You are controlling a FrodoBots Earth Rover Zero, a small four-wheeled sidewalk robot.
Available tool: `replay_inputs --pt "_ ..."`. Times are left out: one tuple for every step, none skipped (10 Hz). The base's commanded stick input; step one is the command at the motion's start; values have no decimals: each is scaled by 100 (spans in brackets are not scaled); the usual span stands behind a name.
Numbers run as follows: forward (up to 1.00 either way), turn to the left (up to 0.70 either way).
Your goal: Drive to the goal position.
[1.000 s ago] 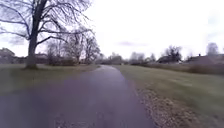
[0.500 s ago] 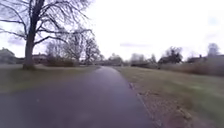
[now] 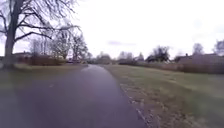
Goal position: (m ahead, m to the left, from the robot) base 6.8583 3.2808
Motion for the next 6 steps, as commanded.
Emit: replay_inputs --pt "100 0" --pt "100 0" --pt "100 0" --pt "100 0" --pt "100 0" --pt "100 0"
